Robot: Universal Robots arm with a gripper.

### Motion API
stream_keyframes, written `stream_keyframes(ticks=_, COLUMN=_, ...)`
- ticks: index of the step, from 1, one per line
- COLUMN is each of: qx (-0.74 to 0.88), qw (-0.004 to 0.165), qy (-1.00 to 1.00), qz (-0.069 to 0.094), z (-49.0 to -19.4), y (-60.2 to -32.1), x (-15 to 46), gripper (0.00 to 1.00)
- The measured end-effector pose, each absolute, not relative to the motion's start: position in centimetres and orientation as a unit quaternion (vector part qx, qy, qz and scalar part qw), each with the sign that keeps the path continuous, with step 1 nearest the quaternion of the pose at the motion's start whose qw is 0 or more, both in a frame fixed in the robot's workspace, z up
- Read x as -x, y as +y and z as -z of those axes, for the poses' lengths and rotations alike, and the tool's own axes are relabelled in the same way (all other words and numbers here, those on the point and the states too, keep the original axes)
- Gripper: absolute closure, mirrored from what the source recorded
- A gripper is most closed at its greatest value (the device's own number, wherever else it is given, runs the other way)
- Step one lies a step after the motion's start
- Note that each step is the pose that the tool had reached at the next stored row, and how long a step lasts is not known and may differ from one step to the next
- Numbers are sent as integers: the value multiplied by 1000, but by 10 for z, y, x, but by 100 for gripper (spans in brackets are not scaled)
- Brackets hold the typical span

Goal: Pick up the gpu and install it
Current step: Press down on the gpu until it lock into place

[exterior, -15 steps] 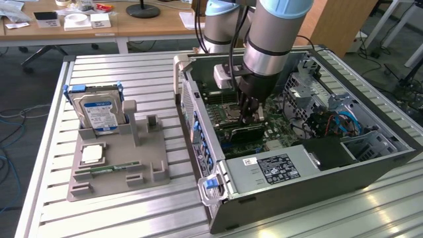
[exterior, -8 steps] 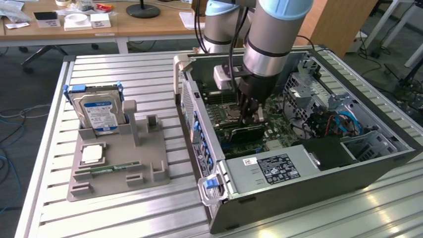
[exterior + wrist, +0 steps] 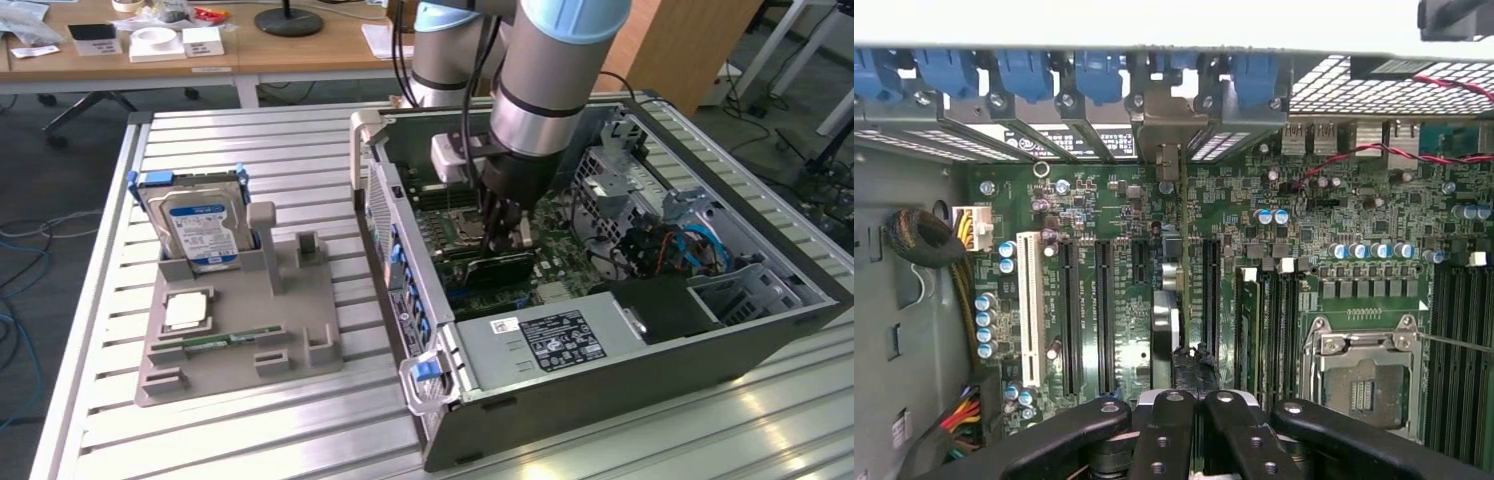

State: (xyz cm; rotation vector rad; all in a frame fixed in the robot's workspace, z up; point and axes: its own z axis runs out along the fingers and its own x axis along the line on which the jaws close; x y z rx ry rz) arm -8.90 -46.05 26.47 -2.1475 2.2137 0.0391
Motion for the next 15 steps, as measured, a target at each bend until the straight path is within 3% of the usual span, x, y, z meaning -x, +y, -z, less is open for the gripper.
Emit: stream_keyframes(ticks=15, qx=696, qw=28, qy=717, qz=-13, z=-262, y=-461, x=89, gripper=89)
